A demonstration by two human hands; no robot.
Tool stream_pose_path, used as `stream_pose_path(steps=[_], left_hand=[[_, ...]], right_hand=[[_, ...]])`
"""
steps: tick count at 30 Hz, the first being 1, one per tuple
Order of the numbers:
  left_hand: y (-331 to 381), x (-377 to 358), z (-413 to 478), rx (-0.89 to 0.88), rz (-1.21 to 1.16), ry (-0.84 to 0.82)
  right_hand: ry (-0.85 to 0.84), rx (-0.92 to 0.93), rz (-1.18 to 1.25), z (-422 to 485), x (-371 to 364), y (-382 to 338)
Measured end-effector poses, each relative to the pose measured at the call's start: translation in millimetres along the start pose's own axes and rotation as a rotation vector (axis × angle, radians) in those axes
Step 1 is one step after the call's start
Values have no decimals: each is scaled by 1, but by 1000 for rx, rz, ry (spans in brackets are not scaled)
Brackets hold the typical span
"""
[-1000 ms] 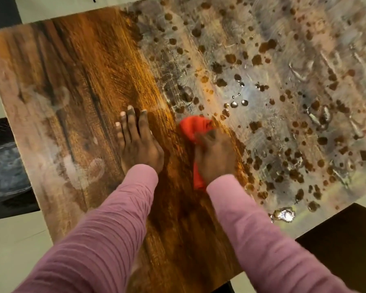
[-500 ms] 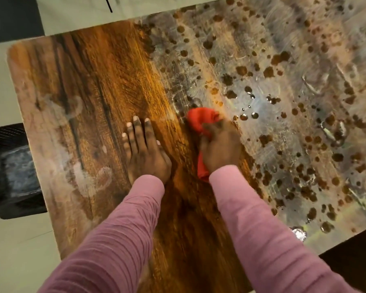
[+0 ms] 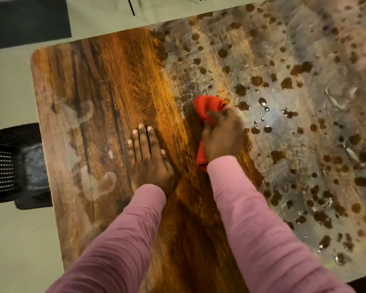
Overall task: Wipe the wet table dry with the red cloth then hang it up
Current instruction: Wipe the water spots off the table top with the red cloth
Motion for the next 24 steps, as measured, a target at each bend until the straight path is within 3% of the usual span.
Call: stream_pose_path(steps=[2,4,9,12,14,17,19,21,24], left_hand=[[2,-1,0,-14,14,-25],[2,-2,0,-10,18,-34],[1,-4,1,-9,21,-66],[2,-1,0,-6,15,-60],[3,0,0,3,11,-39],[5,0,-1,-17,19,-40],[5,0,0,-21,16,-47],[6,-1,-1,-26,10,-65],[6,-2,1,-62,2,-64]], right_hand=[[86,-115,-10,17,13,14],[76,-117,72,10,10,10],[-155,228,130,-40,-27,-51],[-144,301,98,-30,-28,-63],[-50,204,42,0,-15,-43],[97,-112,-6,44,9,2],[139,-177,-17,45,10,4],[77,-115,28,31,-4,-19],[-94,182,36,-4,-35,-73]])
Point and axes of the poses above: each hand's wrist, its own z-axis towards the middle knuckle, its own x-axis out of the back of the hand, y = z × x, the point moved 9 cm from there along z, towards the middle knuckle, and after that the axes turned 3 degrees about z, right-handed, at the moved point
